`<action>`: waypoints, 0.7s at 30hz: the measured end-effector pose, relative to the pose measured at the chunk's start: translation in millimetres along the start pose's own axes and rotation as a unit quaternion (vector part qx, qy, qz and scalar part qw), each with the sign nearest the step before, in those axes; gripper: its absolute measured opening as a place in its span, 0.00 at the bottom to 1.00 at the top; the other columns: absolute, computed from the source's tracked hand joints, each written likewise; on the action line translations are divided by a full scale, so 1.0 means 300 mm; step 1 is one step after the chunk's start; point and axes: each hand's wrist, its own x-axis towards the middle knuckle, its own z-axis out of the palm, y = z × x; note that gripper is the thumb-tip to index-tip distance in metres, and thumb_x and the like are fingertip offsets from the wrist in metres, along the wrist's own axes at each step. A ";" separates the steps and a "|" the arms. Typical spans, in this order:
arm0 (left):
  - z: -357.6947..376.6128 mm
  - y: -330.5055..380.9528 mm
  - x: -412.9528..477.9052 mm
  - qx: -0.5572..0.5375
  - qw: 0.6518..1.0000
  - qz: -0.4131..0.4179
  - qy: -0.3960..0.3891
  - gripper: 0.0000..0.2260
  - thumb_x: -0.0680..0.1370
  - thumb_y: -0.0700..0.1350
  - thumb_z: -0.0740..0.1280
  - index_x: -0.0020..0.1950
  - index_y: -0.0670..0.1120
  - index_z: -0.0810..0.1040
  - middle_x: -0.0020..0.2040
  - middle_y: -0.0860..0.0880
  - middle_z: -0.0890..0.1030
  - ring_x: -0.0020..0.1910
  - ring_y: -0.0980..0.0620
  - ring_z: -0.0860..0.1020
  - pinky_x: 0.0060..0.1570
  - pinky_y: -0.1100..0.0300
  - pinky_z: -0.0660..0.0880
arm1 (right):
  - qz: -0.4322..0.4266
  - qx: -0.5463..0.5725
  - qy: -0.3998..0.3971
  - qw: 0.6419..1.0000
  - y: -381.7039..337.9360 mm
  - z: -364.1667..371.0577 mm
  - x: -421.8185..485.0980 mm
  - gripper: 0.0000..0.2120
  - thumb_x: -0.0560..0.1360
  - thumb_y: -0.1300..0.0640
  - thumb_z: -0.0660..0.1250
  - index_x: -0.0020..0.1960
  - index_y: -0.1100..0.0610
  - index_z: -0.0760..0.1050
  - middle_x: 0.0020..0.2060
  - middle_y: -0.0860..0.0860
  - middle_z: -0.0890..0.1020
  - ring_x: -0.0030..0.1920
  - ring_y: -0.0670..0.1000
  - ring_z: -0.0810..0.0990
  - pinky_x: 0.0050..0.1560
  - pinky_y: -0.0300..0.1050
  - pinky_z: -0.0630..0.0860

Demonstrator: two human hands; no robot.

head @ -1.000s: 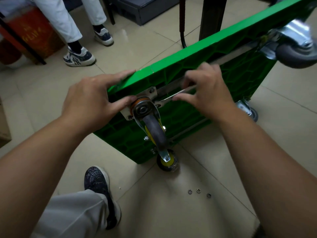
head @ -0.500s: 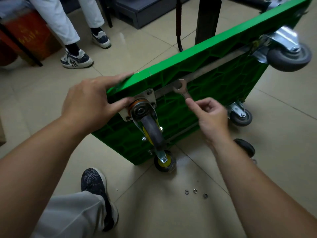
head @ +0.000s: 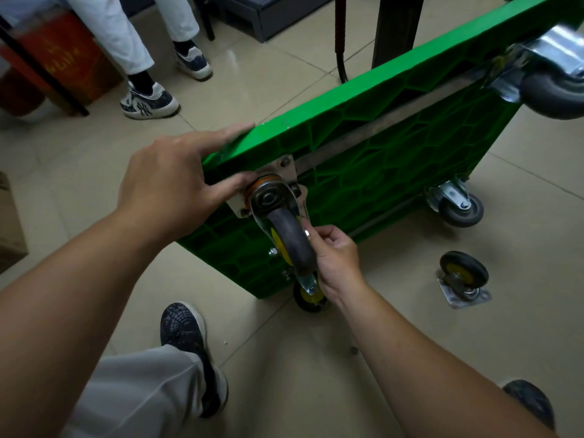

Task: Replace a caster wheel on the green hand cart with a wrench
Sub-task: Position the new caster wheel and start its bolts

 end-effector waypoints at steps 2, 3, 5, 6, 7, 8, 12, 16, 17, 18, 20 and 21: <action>0.002 0.001 0.001 0.000 1.000 -0.001 0.000 0.28 0.75 0.61 0.72 0.74 0.68 0.69 0.59 0.48 0.85 0.51 0.41 0.82 0.46 0.47 0.78 | 0.008 0.004 0.007 1.000 0.008 0.004 -0.002 0.22 0.60 0.46 0.80 0.43 0.59 0.77 0.45 0.66 0.82 0.46 0.59 0.81 0.52 0.54 0.77; 0.003 0.001 0.002 0.000 1.000 -0.001 0.001 0.28 0.75 0.61 0.72 0.74 0.68 0.69 0.60 0.49 0.85 0.51 0.41 0.82 0.46 0.47 0.78 | 0.006 0.001 0.011 1.000 0.008 0.005 -0.001 0.21 0.61 0.47 0.79 0.43 0.60 0.77 0.47 0.68 0.82 0.46 0.59 0.81 0.52 0.55 0.78; 0.003 -0.001 0.003 0.001 1.000 -0.002 0.000 0.28 0.75 0.62 0.72 0.74 0.68 0.69 0.60 0.48 0.85 0.51 0.41 0.82 0.46 0.47 0.77 | -0.009 -0.016 0.019 1.000 -0.003 0.003 0.006 0.21 0.61 0.46 0.79 0.44 0.59 0.77 0.48 0.66 0.83 0.46 0.59 0.83 0.54 0.57 0.79; 0.003 -0.002 0.004 0.002 1.000 -0.002 -0.002 0.28 0.75 0.62 0.72 0.74 0.68 0.69 0.60 0.48 0.85 0.51 0.41 0.82 0.46 0.47 0.77 | -0.021 -0.039 0.021 0.999 -0.013 -0.004 0.014 0.21 0.61 0.46 0.80 0.43 0.59 0.77 0.44 0.62 0.84 0.45 0.57 0.84 0.53 0.56 0.80; 0.002 -0.004 0.004 0.004 1.000 -0.002 -0.005 0.28 0.76 0.62 0.71 0.75 0.68 0.68 0.60 0.48 0.85 0.51 0.41 0.82 0.46 0.48 0.77 | -0.039 -0.068 0.024 0.997 -0.031 -0.012 0.021 0.19 0.63 0.47 0.80 0.42 0.58 0.78 0.40 0.57 0.84 0.42 0.51 0.84 0.49 0.51 0.82; 0.003 -0.005 0.004 0.006 1.000 -0.002 -0.007 0.28 0.76 0.62 0.71 0.75 0.68 0.68 0.60 0.48 0.85 0.51 0.41 0.82 0.46 0.48 0.77 | -0.066 -0.100 0.027 0.992 -0.053 -0.023 0.030 0.16 0.65 0.50 0.81 0.41 0.58 0.78 0.36 0.53 0.83 0.38 0.45 0.82 0.44 0.42 0.80; 0.004 -0.002 0.007 -0.002 1.000 -0.009 -0.004 0.28 0.75 0.61 0.73 0.74 0.68 0.69 0.57 0.47 0.86 0.49 0.41 0.82 0.44 0.49 0.75 | -0.198 -0.238 0.031 0.950 -0.193 -0.082 0.063 0.14 0.65 0.53 0.82 0.40 0.58 0.78 0.34 0.49 0.81 0.33 0.40 0.78 0.35 0.33 0.74; 0.004 0.003 0.005 -0.004 1.000 -0.020 -0.005 0.28 0.75 0.61 0.73 0.73 0.69 0.69 0.58 0.48 0.85 0.51 0.41 0.82 0.47 0.47 0.78 | -0.326 -0.441 0.021 0.836 -0.347 -0.106 0.066 0.18 0.64 0.45 0.81 0.40 0.55 0.78 0.38 0.48 0.79 0.40 0.46 0.77 0.38 0.38 0.74; 0.003 0.006 0.003 -0.006 1.000 -0.021 -0.003 0.28 0.75 0.61 0.73 0.73 0.69 0.69 0.59 0.48 0.85 0.52 0.41 0.82 0.47 0.47 0.78 | -0.357 -0.485 0.024 0.798 -0.382 -0.102 0.060 0.18 0.64 0.43 0.81 0.40 0.54 0.78 0.39 0.47 0.77 0.43 0.48 0.76 0.40 0.40 0.72; 0.002 0.009 0.002 -0.007 1.000 -0.021 -0.001 0.28 0.75 0.61 0.73 0.74 0.69 0.69 0.59 0.48 0.85 0.52 0.41 0.82 0.47 0.46 0.78 | -0.387 -0.521 0.029 0.760 -0.412 -0.096 0.054 0.18 0.64 0.42 0.80 0.41 0.53 0.78 0.41 0.48 0.76 0.45 0.50 0.74 0.41 0.41 0.69; 0.000 0.016 -0.001 -0.006 1.000 -0.018 -0.002 0.29 0.75 0.60 0.74 0.74 0.69 0.68 0.60 0.48 0.85 0.53 0.40 0.82 0.47 0.47 0.78 | -0.434 -0.559 0.030 0.706 -0.450 -0.087 0.047 0.19 0.64 0.42 0.80 0.41 0.54 0.78 0.42 0.50 0.75 0.47 0.52 0.71 0.43 0.42 0.66; -0.001 0.017 -0.001 -0.004 1.000 -0.017 -0.003 0.29 0.75 0.60 0.73 0.74 0.69 0.68 0.60 0.48 0.85 0.52 0.40 0.82 0.47 0.47 0.77 | -0.447 -0.568 0.028 0.691 -0.456 -0.083 0.044 0.19 0.64 0.42 0.79 0.41 0.54 0.77 0.42 0.50 0.74 0.47 0.52 0.70 0.43 0.42 0.66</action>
